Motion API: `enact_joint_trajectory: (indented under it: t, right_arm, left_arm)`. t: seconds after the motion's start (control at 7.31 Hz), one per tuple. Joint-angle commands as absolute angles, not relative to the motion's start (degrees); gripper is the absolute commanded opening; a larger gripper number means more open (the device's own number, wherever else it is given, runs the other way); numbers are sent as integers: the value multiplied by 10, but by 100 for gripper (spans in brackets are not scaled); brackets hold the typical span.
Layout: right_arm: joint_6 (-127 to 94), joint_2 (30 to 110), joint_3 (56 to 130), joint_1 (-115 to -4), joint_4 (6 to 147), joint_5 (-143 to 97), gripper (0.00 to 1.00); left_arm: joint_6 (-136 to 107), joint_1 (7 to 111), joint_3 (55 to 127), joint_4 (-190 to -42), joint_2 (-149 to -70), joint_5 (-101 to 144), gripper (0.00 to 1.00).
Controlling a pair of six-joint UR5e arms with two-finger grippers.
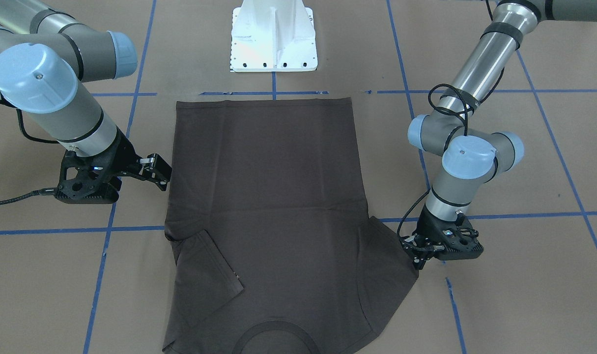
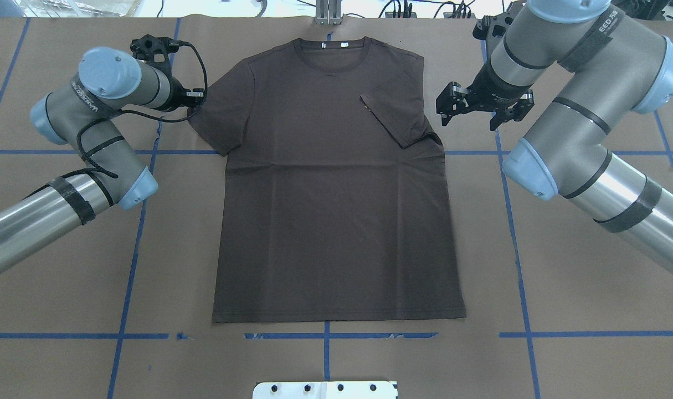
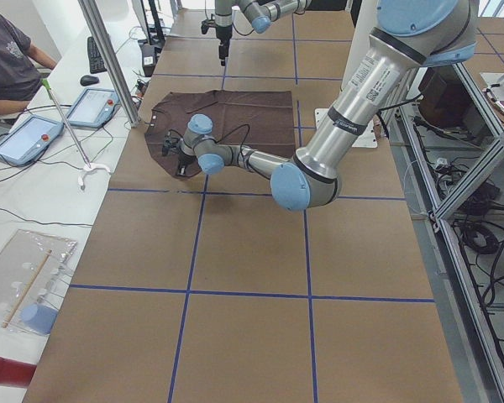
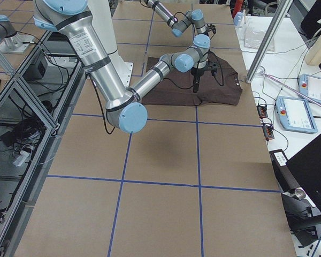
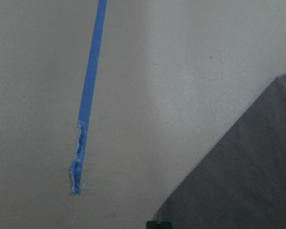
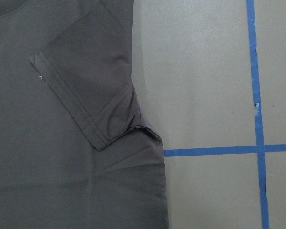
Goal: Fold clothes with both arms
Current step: 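Fold the sleeve nearest the left gripper inward onto the shirt body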
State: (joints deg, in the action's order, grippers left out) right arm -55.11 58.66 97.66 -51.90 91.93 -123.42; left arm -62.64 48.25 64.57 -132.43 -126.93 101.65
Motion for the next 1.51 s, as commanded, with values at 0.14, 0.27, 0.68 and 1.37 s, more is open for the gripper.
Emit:
enact_joint_trajectory:
  t: [0.14,0.27,0.68,1.37]
  right_arm:
    - [-551,589,982,-519,919,-1235,100]
    - [-551,589,982,-519,919,-1235,100]
    - [-551,590,982,-519,919,-1234,100]
    - [-551,592,980,-519,916,-1234,100]
  left_arm:
    - [-706,480,656,-1244,-1366,1019,0]
    - [-741,470,637,-1244,-1400,1019,0]
    - [-798,432,574,-1260,-1459,1016,0]
    - [-808,416,543,-1323,-1460,1014,100]
